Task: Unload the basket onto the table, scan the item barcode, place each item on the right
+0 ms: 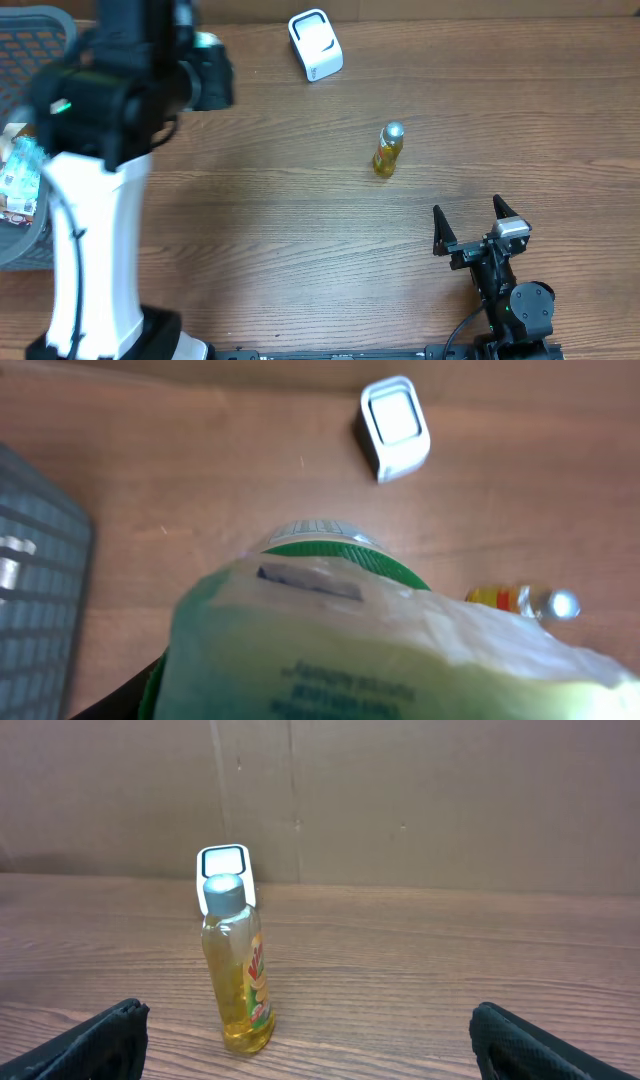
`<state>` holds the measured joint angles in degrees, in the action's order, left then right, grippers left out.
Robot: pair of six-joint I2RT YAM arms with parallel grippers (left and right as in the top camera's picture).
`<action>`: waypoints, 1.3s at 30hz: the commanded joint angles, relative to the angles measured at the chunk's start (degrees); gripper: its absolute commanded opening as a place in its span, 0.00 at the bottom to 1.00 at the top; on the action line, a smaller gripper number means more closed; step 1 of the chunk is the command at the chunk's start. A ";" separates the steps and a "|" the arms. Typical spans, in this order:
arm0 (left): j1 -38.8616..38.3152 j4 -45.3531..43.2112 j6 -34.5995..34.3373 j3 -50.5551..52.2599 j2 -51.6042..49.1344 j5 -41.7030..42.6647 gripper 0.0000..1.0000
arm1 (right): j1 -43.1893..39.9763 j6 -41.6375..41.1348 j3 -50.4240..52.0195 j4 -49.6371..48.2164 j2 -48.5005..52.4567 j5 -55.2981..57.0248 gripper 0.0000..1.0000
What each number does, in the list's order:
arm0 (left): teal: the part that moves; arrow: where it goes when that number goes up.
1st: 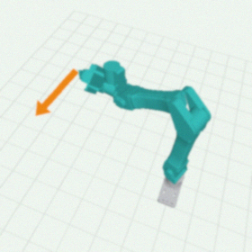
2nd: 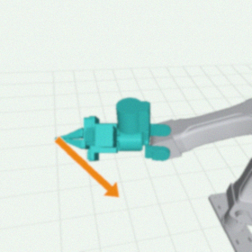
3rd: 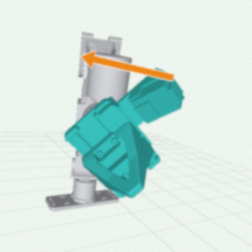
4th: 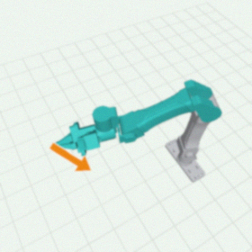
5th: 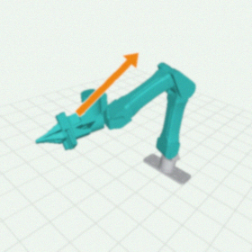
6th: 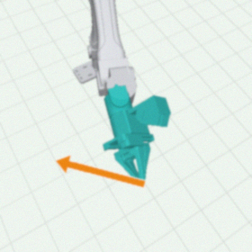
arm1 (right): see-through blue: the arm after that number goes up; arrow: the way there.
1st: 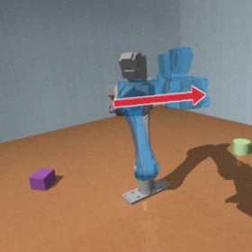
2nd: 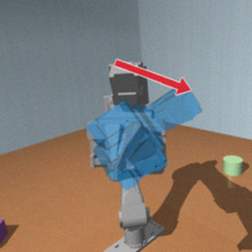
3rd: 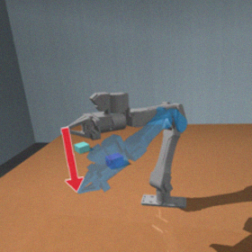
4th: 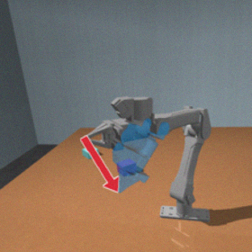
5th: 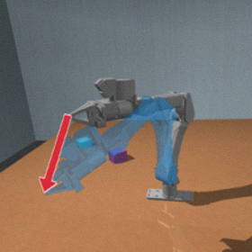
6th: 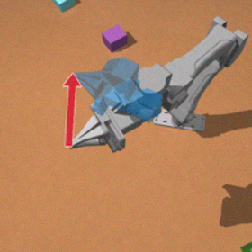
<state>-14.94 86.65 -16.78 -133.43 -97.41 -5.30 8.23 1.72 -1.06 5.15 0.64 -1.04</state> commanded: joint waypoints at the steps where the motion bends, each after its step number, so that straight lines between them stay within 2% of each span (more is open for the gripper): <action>1: -6.19 1.14 -6.64 0.31 -6.25 -4.33 0.41 | -0.26 0.26 0.61 -0.33 -0.46 0.50 1.00; 9: -17.51 -1.68 -13.75 0.31 -21.64 -4.68 0.42 | -0.26 0.26 0.61 -0.33 -0.46 0.50 1.00; 11: -19.23 -1.75 -16.96 0.31 -24.63 -8.11 0.43 | -0.26 0.26 0.61 -0.33 -0.46 0.50 1.00; 17: -18.60 -1.51 -17.07 0.31 -25.07 -8.22 0.48 | -0.26 0.26 0.61 -0.33 -0.46 0.50 1.00; 22: -15.80 0.52 -16.44 0.31 -25.07 -8.20 0.49 | -0.26 0.26 0.61 -0.33 -0.46 0.50 1.00; 29: -13.16 -1.20 -14.95 2.16 -25.09 -5.18 0.49 | -0.26 0.26 0.61 -0.33 -0.46 0.50 1.00; 31: -13.29 -2.49 -14.97 4.59 -25.09 -5.18 0.50 | -0.26 0.26 0.61 -0.33 -0.46 0.50 1.00; 39: -13.25 -16.98 -14.51 21.42 -25.07 0.90 0.51 | -0.26 0.26 0.61 -0.33 -0.46 0.50 1.00</action>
<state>-27.75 72.42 -32.45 -115.94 -122.93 -6.94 8.23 1.74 -1.06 5.15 0.62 -1.04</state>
